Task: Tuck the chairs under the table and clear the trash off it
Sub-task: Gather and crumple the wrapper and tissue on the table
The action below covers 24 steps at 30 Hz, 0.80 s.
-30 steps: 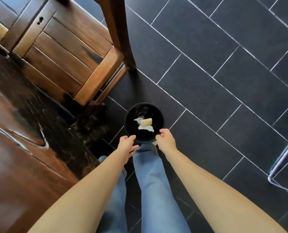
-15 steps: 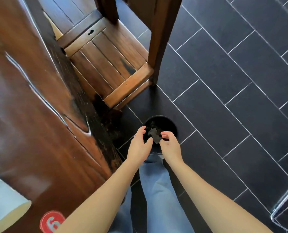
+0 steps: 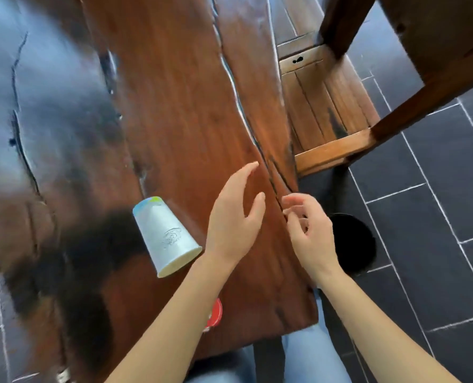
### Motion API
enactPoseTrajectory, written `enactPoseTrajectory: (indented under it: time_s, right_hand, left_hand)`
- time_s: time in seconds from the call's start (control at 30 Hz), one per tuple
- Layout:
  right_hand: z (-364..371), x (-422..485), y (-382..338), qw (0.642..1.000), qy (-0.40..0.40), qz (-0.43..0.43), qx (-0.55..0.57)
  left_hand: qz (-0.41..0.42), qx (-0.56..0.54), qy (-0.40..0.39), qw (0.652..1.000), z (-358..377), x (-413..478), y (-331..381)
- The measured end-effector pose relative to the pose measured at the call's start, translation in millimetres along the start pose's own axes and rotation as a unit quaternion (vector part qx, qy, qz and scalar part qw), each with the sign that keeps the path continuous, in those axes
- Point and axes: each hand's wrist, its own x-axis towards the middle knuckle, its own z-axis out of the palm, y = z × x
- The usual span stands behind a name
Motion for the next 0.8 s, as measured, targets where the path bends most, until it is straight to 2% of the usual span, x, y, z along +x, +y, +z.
enactPoseTrajectory:
  time_s: [0.13,0.27,0.37,0.43,0.5,0.57,0.67,0.8]
  right_hand:
    - [56.6,-14.3,-22.1,0.995,-0.096,-0.004,-0.02]
    - [100.4,-23.1,-38.1,0.982,-0.187,0.022,-0.032]
    - [119.7,-22.2,-45.1,0.97,-0.233,0.05,-0.036]
    - [125.3,-20.6,-45.8,0.962,-0.258,0.08,-0.034]
    - [126.3,-19.6,-45.1,0.956,-0.274,0.104,-0.013]
    - [123.3,-18.8,-44.5,0.95,-0.283,0.13,0.03]
    - [106.8,-16.3,-41.3,0.94,-0.29,0.159,0.088]
    - [60.0,-9.0,-27.3,0.94,-0.248,0.177,0.151]
  left_hand:
    - [-0.039,0.019,0.119,0.992,-66.1,-20.4,-33.8]
    - [-0.136,-0.014,0.193,0.972,-105.0,-39.2,-81.5]
    - [-0.27,-0.049,0.182,0.944,-109.0,-49.1,-112.5]
    - [-0.365,-0.138,0.143,0.909,-102.7,-53.4,-119.9]
    - [-0.416,-0.236,0.107,0.872,-91.7,-57.6,-118.9]
    - [-0.412,-0.272,0.077,0.866,-77.1,-61.4,-112.3]
    - [-0.37,-0.266,0.057,0.889,-55.7,-59.9,-92.3]
    - [-0.328,-0.272,0.021,0.904,-30.8,-46.5,-61.3]
